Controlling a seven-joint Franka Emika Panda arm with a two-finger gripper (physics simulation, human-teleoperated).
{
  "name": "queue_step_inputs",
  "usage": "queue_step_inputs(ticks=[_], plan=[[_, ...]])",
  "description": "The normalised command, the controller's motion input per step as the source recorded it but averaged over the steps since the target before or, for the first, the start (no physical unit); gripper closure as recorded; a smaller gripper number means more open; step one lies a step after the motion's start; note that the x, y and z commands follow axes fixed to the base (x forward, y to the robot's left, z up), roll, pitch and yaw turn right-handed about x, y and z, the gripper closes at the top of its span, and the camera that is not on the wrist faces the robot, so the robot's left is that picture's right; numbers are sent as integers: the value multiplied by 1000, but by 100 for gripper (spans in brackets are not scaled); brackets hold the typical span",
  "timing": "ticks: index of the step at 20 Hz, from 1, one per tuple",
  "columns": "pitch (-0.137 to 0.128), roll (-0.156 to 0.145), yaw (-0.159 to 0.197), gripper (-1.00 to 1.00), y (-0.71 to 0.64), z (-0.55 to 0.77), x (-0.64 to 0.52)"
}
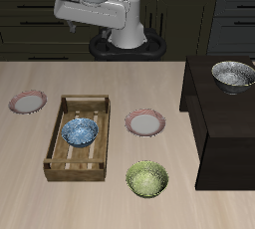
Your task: Place the blue bowl onto the plate that is in the center of the table
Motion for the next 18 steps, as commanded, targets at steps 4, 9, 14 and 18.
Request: queue_step_inputs(ticks=[4, 9, 14, 18], plan=[[-26, -11, 32, -100, -226, -5, 231], [8, -7, 77, -100, -161, -21, 253], [-15, 10, 153, -100, 47, -60, 186], [-6, 6, 214, -100, -10, -43, 153]])
